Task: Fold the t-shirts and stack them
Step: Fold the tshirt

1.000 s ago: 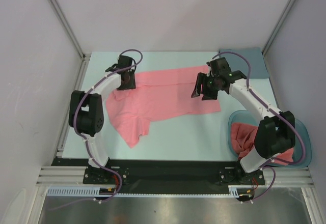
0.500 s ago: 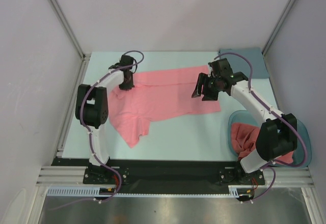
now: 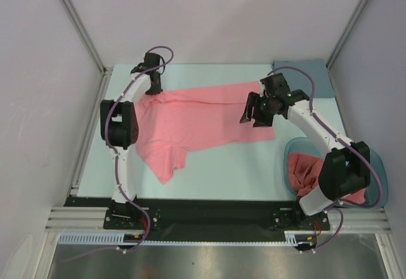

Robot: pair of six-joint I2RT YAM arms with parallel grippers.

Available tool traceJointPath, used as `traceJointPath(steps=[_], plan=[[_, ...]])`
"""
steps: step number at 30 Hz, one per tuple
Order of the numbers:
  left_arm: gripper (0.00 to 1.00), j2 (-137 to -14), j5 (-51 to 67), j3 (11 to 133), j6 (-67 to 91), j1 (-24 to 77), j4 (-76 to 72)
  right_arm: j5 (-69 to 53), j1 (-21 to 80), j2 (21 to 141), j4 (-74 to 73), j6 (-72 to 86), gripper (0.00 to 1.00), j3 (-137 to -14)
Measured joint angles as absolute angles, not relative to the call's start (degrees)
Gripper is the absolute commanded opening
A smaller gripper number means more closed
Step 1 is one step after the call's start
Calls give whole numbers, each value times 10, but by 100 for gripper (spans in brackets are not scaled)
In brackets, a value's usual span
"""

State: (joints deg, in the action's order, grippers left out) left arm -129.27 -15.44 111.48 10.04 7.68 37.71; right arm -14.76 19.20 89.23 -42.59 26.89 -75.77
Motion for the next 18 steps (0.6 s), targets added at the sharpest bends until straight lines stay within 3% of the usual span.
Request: traceJointPath(steps=[6, 9, 13, 18], plan=[[41, -1353, -153, 1193, 94, 73, 416, -144, 188, 892, -430, 267, 64, -758], [56, -1359, -154, 1208, 94, 73, 424, -144, 187, 892, -430, 267, 64, -758], [60, -1344, -154, 1196, 99, 73, 424, -144, 187, 892, -430, 268, 64, -758], [54, -1289, -153, 1114, 111, 73, 409, -145, 186, 892, -430, 268, 64, -758]])
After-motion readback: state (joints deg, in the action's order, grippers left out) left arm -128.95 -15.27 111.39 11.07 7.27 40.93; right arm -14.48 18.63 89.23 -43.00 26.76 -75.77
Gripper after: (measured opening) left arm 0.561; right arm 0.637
